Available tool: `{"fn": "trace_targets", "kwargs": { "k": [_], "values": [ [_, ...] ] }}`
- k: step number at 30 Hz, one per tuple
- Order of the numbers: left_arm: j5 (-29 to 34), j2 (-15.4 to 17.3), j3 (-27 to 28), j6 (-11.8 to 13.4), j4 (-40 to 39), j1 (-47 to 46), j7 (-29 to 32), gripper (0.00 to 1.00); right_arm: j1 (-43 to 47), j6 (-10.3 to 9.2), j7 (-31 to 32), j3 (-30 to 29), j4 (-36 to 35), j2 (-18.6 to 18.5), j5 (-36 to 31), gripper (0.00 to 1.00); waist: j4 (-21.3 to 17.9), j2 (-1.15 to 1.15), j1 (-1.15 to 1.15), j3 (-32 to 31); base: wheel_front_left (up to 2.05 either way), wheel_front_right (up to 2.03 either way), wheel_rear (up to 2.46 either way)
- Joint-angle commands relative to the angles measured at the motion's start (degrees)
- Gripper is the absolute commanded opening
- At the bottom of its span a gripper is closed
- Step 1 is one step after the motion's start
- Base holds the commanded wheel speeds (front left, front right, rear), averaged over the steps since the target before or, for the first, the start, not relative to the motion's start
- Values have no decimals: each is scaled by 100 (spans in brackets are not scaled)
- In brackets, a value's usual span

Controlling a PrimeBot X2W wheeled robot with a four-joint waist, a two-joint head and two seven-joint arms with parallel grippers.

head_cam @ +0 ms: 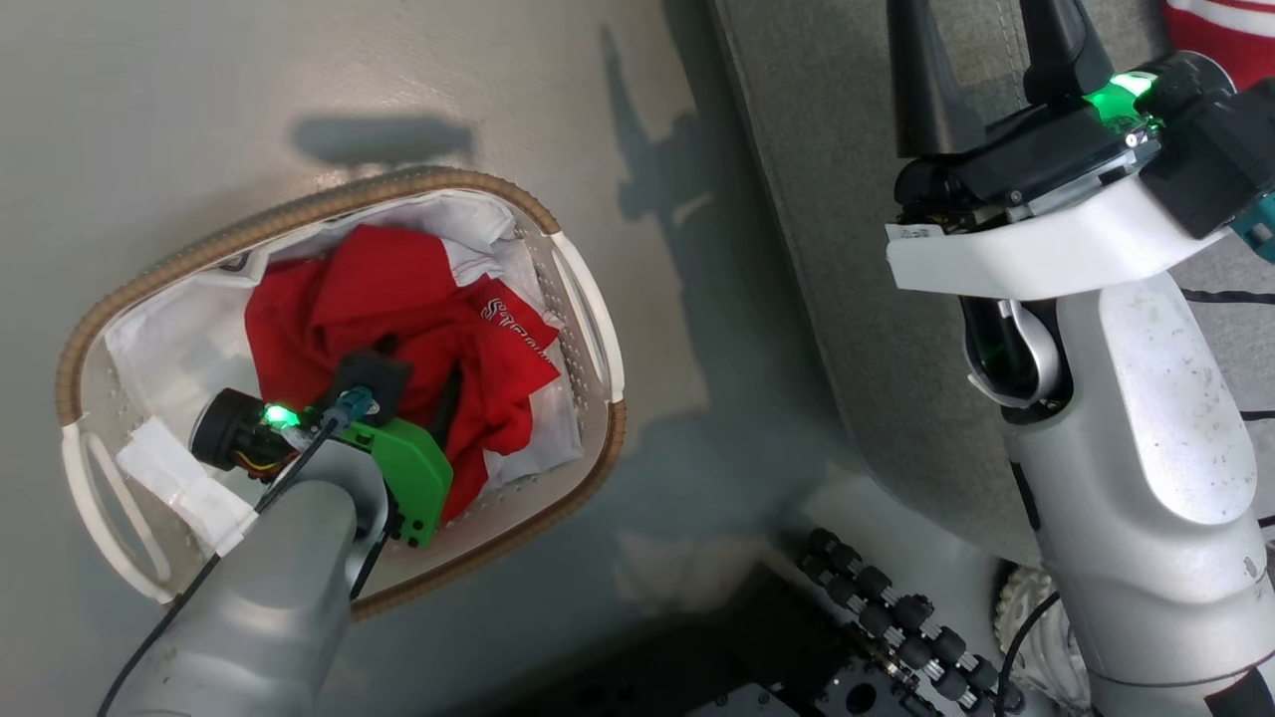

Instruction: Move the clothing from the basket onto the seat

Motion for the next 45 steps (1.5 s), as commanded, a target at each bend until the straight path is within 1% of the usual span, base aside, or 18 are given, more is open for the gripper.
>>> {"fn": "trace_targets", "kwargs": {
  "k": [1, 3, 7, 10, 11, 12, 16, 20, 27, 34, 39, 45],
  "values": [
    [-23, 69, -112, -25, 118, -171, -4, 100, -78, -7, -1, -2, -42, -9, 33, 100, -165, 0, -1, 191, 0, 0, 0],
    [-26, 87, -248, -25, 344, -282, -3, 100, -71, -7, -1, -7, -83, -8, 44, 100, -157, 0, -1, 221, 0, 0, 0],
    [-78, 24, -478, -25, 754, -525, 162, 100, -38, -7, -1, -30, -149, -9, 63, 100, -135, 0, -1, 265, 0, 0, 0],
    [-166, -9, -558, -24, 982, -629, 322, 100, -12, -8, -1, -16, -168, -10, 68, 100, -126, 0, -1, 282, 0, 0, 0],
    [-182, -23, -597, -24, 1026, -664, 368, 43, -8, -7, -1, -7, -169, -10, 70, 100, -127, 0, -1, 283, 0, 0, 0],
    [-211, -26, -624, -24, 1045, -697, 385, 0, -6, -7, -1, 0, -167, -10, 74, 100, -128, 0, -1, 281, 0, 0, 0],
    [-404, -60, -700, -24, 1131, -696, 503, 0, -25, -8, -1, 49, -116, -10, 130, 100, -154, 0, -1, 220, 0, 0, 0],
    [-593, -123, -691, -24, 1168, -544, 395, 0, -38, -7, -1, 98, -24, -11, 124, 100, -181, 0, -1, 41, 0, 0, 0],
    [-927, -336, -655, -24, 1150, -150, 137, 0, 166, -7, -1, 116, 221, -10, -42, 100, -35, 0, -1, -588, 0, 0, 0],
    [-1231, -532, -624, -25, 878, 340, -5, 0, 455, -7, -1, 62, 497, -14, -276, 100, 229, 0, -1, -1368, 0, 0, 0],
    [-1293, -600, -331, -11, 309, 724, -7, 0, 764, -7, -1, -1, 714, -15, -456, 100, 498, 0, -1, -1988, 0, 0, 0],
    [-1086, -660, 192, 66, -511, 1320, -3, 0, 1193, -7, -1, -57, 936, -15, -638, 100, 831, 0, -1, -2701, 0, 0, 0]
  ]
}}
